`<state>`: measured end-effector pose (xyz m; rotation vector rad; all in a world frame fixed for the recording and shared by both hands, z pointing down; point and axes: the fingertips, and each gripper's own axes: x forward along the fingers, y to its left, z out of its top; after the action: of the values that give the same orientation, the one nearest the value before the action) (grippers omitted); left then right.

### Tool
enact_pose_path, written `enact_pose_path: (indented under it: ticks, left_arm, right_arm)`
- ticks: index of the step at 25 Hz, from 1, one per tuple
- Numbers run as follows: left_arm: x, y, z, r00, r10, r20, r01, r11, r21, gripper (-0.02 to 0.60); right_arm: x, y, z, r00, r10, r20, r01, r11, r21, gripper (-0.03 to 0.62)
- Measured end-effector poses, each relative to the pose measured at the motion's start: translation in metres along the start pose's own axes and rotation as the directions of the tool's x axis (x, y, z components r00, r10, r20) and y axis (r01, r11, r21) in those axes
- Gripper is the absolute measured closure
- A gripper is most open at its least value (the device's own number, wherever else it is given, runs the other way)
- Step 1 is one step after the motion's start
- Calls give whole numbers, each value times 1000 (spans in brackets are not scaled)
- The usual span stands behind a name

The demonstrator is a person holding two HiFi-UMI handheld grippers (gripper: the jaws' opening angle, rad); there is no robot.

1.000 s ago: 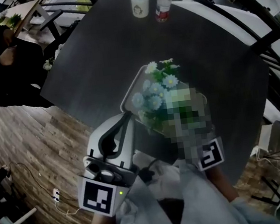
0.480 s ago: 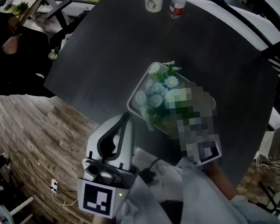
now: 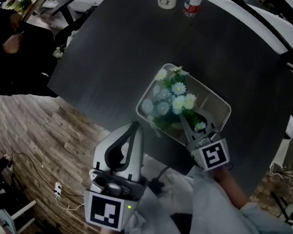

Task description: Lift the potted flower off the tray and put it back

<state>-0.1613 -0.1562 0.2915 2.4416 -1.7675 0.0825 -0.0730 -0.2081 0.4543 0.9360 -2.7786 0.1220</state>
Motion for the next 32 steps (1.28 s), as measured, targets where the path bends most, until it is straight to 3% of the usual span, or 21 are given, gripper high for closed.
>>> enact_pose_path:
  ticks: [16,32]
  left_arm:
    - [1,-6,-6,1000,-3,-5,3,1000,-2,580]
    - [-2,-17,-1,999,-52,5,52,999,7,580]
  right_arm:
    - [-3,-3,-24,999,-4,-36,5,1000,16,553]
    - [-17,-2,-30,998,-31,-63,35,998,54,465]
